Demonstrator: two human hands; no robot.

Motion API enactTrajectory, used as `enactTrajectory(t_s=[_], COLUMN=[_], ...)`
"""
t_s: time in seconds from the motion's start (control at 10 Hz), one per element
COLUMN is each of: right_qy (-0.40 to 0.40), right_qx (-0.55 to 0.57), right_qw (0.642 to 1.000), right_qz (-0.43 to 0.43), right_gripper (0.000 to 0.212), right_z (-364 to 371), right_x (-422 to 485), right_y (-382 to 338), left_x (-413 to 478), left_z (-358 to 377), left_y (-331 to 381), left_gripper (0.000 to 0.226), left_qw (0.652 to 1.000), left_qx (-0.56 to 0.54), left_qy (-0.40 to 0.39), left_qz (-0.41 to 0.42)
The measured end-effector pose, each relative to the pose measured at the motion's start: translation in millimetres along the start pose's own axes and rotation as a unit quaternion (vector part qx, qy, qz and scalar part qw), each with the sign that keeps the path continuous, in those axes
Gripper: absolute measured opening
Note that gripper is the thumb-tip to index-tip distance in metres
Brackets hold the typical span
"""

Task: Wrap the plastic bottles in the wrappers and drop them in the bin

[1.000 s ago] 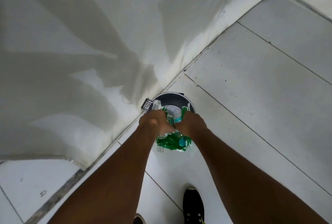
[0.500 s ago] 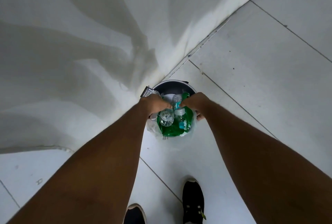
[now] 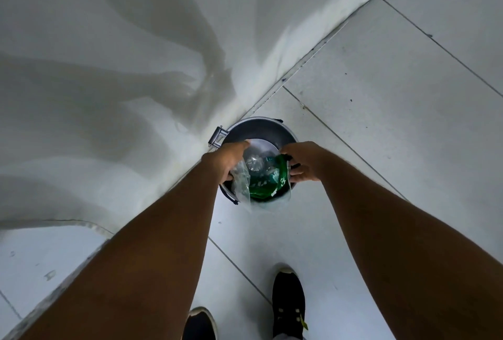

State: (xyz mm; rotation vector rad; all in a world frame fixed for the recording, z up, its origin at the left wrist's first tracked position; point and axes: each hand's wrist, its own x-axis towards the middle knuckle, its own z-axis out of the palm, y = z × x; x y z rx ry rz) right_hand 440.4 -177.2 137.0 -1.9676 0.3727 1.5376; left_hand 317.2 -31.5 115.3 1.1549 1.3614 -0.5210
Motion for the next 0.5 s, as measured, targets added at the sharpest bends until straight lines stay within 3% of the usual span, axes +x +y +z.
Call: enactTrajectory(t_s=[0.2, 0.3, 0.4, 0.5], right_qy=[0.025, 0.056, 0.134, 0.147], right_qx=[0.042, 0.015, -0.179, -0.253], right_qw=[0.998, 0.992, 0.945, 0.912], right_qz=[-0.045, -0.115, -0.237, -0.287], right_gripper=[0.042, 0.027, 0.031, 0.050], right_z=[-2, -2, -1, 0], right_x=[-24, -55, -94, -135], right_y=[7, 8, 18, 37], left_x=[-27, -53, -85, -112], left_z=[-19, -27, -35, -37], left_y=[-5, -5, -17, -30], left_gripper=[0.051, 0.050, 0.061, 0.068], left_qw=[0.997, 0.981, 0.927, 0.841], left_qx=[-0.026, 0.061, 0.237, 0.396], left_qy=[0.003, 0.035, 0.065, 0.108], left_qz=[0.066, 0.183, 0.284, 0.353])
